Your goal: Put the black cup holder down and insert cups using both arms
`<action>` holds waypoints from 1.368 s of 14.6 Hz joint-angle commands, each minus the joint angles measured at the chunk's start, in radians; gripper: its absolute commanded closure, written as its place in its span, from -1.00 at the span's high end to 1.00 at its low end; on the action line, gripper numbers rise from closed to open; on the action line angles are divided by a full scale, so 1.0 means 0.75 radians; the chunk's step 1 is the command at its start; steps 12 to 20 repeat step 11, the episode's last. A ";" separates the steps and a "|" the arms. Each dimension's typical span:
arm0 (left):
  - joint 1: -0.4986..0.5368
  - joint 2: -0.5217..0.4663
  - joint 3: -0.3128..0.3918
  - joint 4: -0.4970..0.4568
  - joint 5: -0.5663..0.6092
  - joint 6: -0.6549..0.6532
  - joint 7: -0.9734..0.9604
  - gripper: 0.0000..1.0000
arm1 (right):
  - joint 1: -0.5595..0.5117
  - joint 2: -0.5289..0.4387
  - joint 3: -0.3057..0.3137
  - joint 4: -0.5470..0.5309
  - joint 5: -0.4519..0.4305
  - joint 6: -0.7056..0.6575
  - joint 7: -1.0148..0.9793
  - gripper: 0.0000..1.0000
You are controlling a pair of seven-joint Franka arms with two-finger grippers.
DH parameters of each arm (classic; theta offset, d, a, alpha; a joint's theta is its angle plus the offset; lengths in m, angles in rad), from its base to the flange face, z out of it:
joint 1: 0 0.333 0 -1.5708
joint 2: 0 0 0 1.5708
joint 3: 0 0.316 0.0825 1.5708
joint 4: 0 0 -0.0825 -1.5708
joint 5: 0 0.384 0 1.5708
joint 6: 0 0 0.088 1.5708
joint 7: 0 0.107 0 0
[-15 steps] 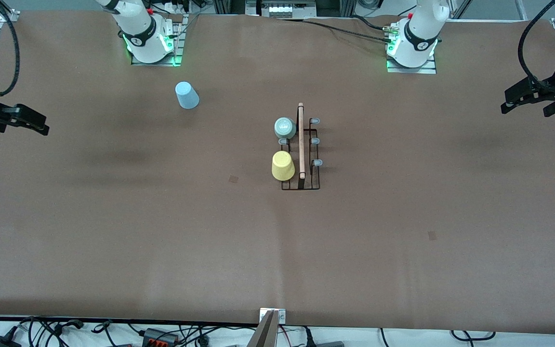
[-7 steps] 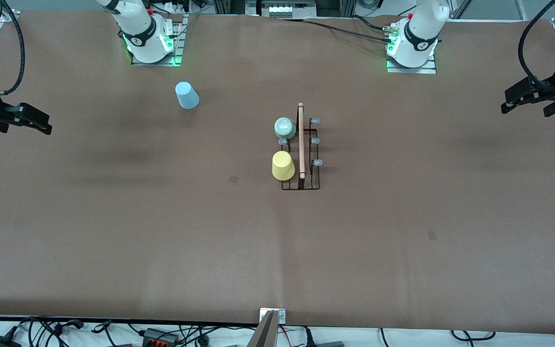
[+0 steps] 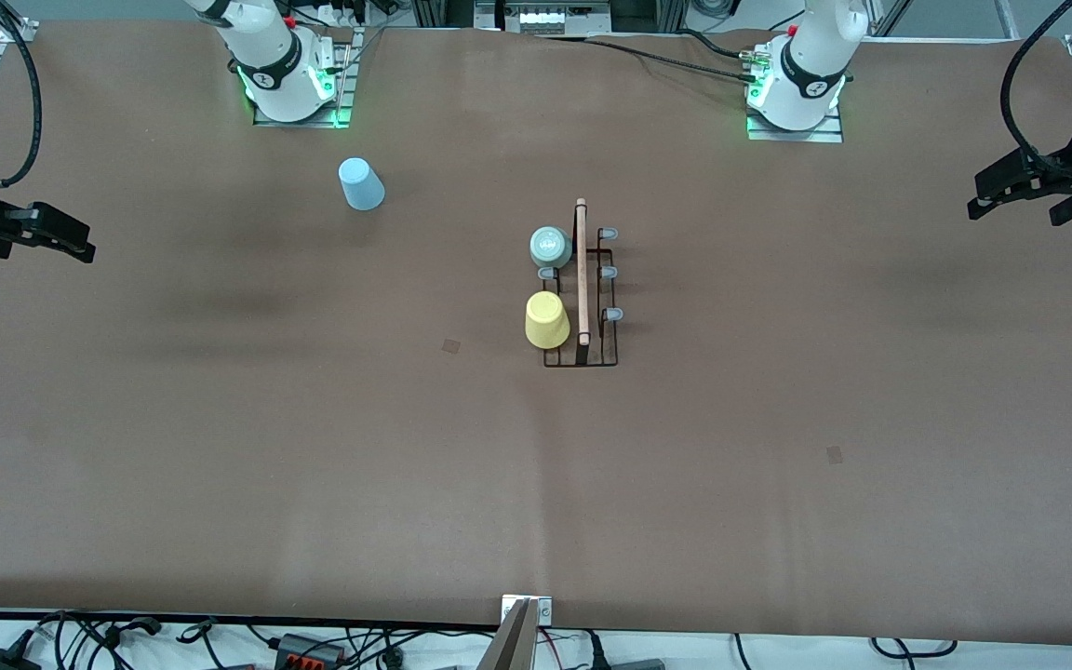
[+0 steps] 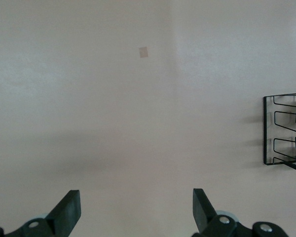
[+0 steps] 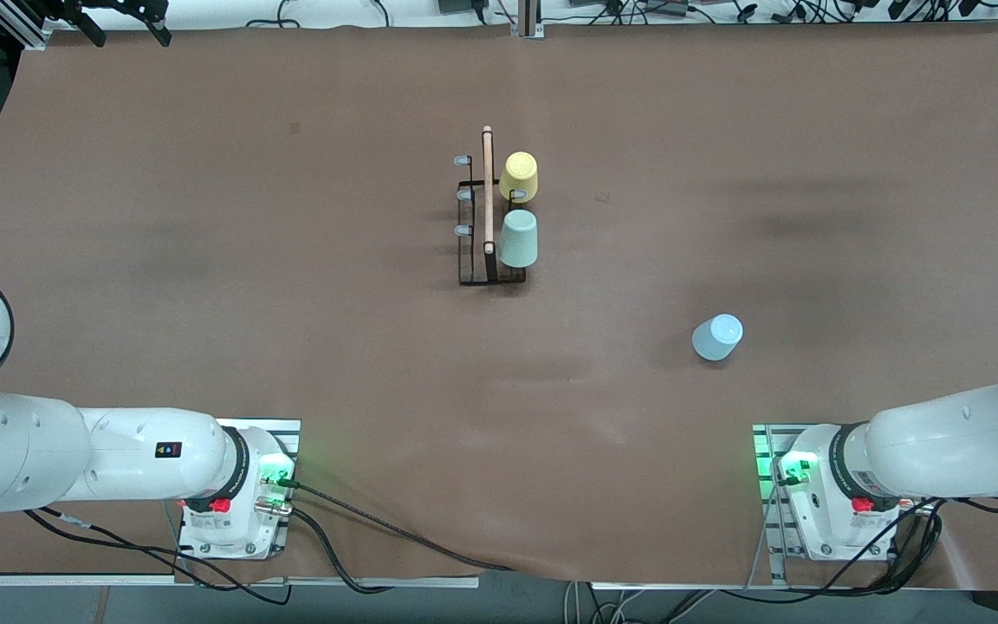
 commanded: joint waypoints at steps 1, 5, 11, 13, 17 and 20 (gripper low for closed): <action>0.001 0.014 0.001 0.035 -0.014 -0.030 0.018 1.00 | -0.010 0.020 0.001 0.037 0.009 0.004 -0.025 1.00; 0.001 0.014 0.001 0.035 -0.014 -0.030 0.018 1.00 | -0.012 0.020 0.001 0.039 0.034 -0.001 -0.025 1.00; 0.001 0.014 0.001 0.035 -0.018 -0.030 0.018 1.00 | -0.036 0.026 -0.003 0.039 0.108 -0.003 -0.021 1.00; 0.001 0.014 0.001 0.035 -0.018 -0.030 0.018 1.00 | -0.036 0.026 -0.003 0.039 0.108 -0.003 -0.021 1.00; 0.001 0.014 0.001 0.035 -0.018 -0.030 0.018 1.00 | -0.036 0.026 -0.003 0.039 0.108 -0.003 -0.021 1.00; 0.001 0.014 0.001 0.035 -0.018 -0.030 0.018 1.00 | -0.036 0.026 -0.003 0.039 0.108 -0.003 -0.021 1.00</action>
